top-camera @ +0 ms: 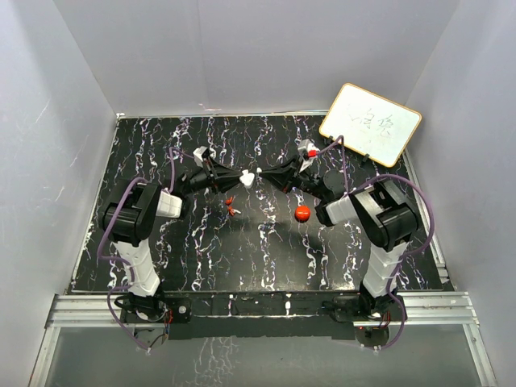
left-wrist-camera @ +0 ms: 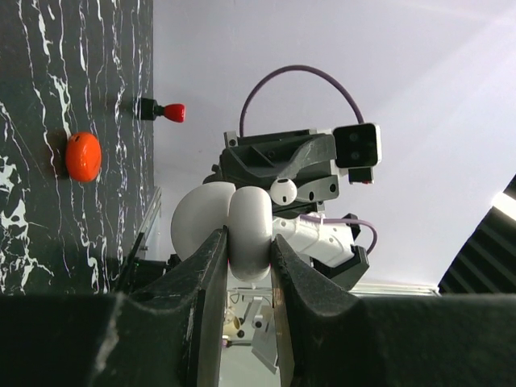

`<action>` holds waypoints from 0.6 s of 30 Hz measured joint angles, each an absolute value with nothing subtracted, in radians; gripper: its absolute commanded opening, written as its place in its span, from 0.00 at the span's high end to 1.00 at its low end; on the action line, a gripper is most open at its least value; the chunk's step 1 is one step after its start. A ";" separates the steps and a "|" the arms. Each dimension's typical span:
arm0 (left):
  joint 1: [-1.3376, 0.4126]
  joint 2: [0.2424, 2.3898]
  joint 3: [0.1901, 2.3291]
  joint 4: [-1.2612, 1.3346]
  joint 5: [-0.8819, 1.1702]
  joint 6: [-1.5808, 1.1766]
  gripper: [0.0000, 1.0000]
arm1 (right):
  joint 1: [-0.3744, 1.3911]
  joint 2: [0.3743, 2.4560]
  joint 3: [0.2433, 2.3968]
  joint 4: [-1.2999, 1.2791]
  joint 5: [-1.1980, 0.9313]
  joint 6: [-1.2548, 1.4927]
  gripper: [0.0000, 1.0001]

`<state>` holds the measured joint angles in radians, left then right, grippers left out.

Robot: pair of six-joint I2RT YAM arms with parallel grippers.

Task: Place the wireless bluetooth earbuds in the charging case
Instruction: Pick up the earbud from the center of the board.

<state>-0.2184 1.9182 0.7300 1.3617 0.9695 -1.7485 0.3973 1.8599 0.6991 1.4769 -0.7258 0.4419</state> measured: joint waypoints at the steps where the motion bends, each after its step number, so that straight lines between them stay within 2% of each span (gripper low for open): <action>1: -0.223 1.918 0.730 1.363 0.970 -1.752 1.00 | 0.397 1.866 0.699 1.478 -0.730 0.449 0.99; 18: -0.249 1.918 0.730 1.368 0.978 -1.762 1.00 | 0.404 1.924 0.715 1.478 -0.762 0.496 1.00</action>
<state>-0.2493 1.9182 0.7303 1.3678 0.9779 -1.7618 0.4042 1.9236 0.7151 1.4784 -0.7620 0.4965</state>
